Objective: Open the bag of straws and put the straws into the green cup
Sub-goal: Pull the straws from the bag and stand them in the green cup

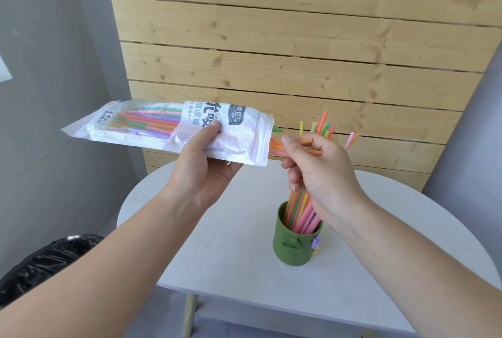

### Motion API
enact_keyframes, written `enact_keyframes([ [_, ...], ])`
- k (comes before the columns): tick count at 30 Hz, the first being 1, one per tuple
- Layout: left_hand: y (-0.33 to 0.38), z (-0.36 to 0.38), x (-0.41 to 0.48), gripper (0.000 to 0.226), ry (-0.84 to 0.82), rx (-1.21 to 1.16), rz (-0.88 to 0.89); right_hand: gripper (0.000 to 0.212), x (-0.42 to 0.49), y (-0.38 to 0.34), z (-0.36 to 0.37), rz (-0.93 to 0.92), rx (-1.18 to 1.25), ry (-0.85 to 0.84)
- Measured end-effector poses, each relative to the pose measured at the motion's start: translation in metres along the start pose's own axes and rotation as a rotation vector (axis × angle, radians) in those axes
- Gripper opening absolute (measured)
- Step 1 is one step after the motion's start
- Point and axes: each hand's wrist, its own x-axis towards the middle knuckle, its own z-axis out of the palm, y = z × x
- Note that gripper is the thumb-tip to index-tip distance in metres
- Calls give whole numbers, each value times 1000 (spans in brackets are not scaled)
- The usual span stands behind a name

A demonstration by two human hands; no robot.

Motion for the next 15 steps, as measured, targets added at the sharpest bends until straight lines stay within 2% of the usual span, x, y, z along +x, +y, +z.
enact_keyframes([
  [5,3,-4,2,13,15,-30,-1,13,4,-6,-8,-51,9,-18],
  [8,9,-10,5,7,21,-64,6,11,9,-18,-22,-62,-53,-54],
  [15,14,-24,14,9,8,-161,13,10,15,-44,-64,-70,-170,-78],
])
